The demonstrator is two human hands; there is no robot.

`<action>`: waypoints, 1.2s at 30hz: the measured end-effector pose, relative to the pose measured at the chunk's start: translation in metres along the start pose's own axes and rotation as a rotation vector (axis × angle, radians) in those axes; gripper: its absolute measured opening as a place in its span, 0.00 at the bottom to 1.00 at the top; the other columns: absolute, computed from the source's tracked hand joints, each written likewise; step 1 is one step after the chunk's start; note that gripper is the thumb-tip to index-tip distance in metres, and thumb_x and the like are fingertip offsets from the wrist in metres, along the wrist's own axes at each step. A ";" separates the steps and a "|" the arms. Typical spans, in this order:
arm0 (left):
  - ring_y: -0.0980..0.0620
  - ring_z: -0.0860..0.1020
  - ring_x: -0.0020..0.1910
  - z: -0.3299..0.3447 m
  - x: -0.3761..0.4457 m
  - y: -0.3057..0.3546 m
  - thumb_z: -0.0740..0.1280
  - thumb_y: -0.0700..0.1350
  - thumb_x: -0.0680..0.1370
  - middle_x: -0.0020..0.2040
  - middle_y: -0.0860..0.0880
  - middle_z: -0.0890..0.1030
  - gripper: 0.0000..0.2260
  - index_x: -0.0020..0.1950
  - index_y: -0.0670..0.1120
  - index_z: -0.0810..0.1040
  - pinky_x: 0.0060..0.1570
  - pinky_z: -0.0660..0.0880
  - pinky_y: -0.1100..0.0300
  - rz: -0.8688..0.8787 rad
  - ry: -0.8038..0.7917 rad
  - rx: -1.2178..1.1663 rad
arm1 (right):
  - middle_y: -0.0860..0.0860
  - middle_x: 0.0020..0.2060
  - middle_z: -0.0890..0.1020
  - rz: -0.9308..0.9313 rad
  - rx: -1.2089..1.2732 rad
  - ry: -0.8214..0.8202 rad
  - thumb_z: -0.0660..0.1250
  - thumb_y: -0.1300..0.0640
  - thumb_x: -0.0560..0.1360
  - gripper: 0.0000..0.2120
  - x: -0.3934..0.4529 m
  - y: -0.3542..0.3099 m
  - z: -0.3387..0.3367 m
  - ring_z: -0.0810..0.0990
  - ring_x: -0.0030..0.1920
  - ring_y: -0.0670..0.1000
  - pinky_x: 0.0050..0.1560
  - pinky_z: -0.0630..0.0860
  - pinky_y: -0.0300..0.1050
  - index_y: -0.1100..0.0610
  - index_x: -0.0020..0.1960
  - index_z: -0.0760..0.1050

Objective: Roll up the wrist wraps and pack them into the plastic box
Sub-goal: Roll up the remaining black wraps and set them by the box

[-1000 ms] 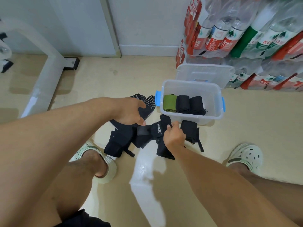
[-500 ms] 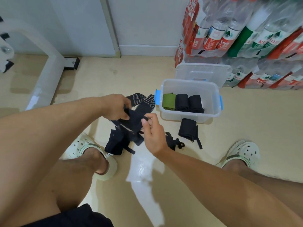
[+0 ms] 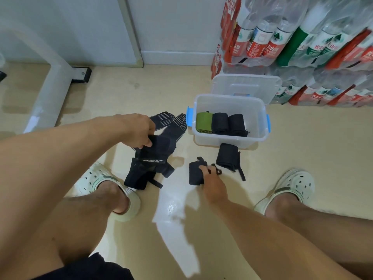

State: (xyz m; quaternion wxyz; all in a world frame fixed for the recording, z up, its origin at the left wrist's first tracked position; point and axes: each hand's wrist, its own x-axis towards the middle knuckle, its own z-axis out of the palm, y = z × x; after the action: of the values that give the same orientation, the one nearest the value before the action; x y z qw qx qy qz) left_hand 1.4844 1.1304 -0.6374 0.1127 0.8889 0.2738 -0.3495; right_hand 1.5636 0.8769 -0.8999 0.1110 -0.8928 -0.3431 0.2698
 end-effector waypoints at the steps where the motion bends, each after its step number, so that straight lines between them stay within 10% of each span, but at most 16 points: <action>1: 0.51 0.76 0.48 0.000 0.001 0.000 0.69 0.48 0.80 0.41 0.54 0.83 0.07 0.45 0.52 0.72 0.43 0.70 0.58 0.002 0.009 -0.014 | 0.55 0.75 0.63 -0.035 -0.062 -0.006 0.63 0.67 0.76 0.33 0.006 -0.005 -0.003 0.79 0.61 0.60 0.54 0.79 0.54 0.49 0.78 0.61; 7: 0.54 0.76 0.42 0.001 0.004 -0.003 0.70 0.48 0.79 0.40 0.54 0.84 0.05 0.47 0.51 0.74 0.49 0.74 0.56 0.018 0.002 -0.068 | 0.56 0.53 0.80 -0.256 -0.362 0.247 0.77 0.66 0.62 0.25 0.037 -0.017 -0.013 0.79 0.43 0.58 0.34 0.76 0.50 0.55 0.58 0.78; 13: 0.58 0.77 0.39 0.003 0.007 -0.008 0.70 0.47 0.79 0.39 0.53 0.84 0.07 0.44 0.51 0.73 0.49 0.75 0.56 0.028 0.000 -0.139 | 0.56 0.57 0.84 -0.501 -0.482 0.330 0.69 0.67 0.65 0.18 0.067 -0.007 -0.024 0.80 0.46 0.58 0.41 0.76 0.50 0.60 0.54 0.79; 17: 0.56 0.78 0.39 0.003 0.006 -0.013 0.70 0.46 0.79 0.38 0.52 0.84 0.07 0.44 0.51 0.74 0.47 0.75 0.57 0.028 0.016 -0.195 | 0.54 0.46 0.79 -0.393 -0.501 0.220 0.73 0.67 0.59 0.22 0.074 -0.015 -0.027 0.77 0.43 0.57 0.42 0.73 0.49 0.59 0.53 0.75; 21: 0.56 0.79 0.39 0.002 0.005 -0.017 0.71 0.46 0.79 0.37 0.52 0.84 0.08 0.42 0.51 0.74 0.48 0.75 0.57 0.028 0.044 -0.218 | 0.56 0.36 0.73 -0.303 -0.481 0.485 0.58 0.71 0.69 0.09 0.076 -0.004 -0.021 0.72 0.36 0.57 0.37 0.69 0.49 0.61 0.44 0.74; 29: 0.52 0.82 0.40 -0.004 -0.007 -0.029 0.70 0.46 0.80 0.39 0.50 0.85 0.05 0.46 0.48 0.77 0.41 0.73 0.62 0.008 0.079 -0.294 | 0.56 0.46 0.76 -0.209 -0.587 0.394 0.62 0.65 0.73 0.08 0.066 -0.008 -0.036 0.75 0.46 0.58 0.48 0.73 0.52 0.60 0.50 0.77; 32: 0.51 0.83 0.41 -0.005 -0.015 -0.038 0.69 0.47 0.80 0.40 0.50 0.85 0.06 0.45 0.49 0.76 0.40 0.72 0.64 -0.016 0.086 -0.337 | 0.49 0.65 0.74 -0.308 -0.047 0.007 0.71 0.59 0.73 0.26 0.053 -0.051 -0.046 0.70 0.66 0.52 0.65 0.70 0.48 0.50 0.70 0.72; 36: 0.51 0.85 0.45 -0.004 -0.026 -0.051 0.66 0.46 0.83 0.42 0.51 0.86 0.07 0.50 0.43 0.79 0.45 0.75 0.61 -0.078 0.103 -0.380 | 0.44 0.68 0.73 -0.183 0.793 -0.285 0.83 0.52 0.66 0.43 0.033 -0.115 -0.048 0.72 0.66 0.43 0.50 0.79 0.36 0.40 0.76 0.65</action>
State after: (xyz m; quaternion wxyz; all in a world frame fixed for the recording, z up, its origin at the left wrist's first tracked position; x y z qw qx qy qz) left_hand 1.4418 1.1638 -0.6177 0.2508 0.8571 0.3742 -0.2498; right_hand 1.5471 0.9833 -0.8298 0.4207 -0.7008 -0.3025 0.4903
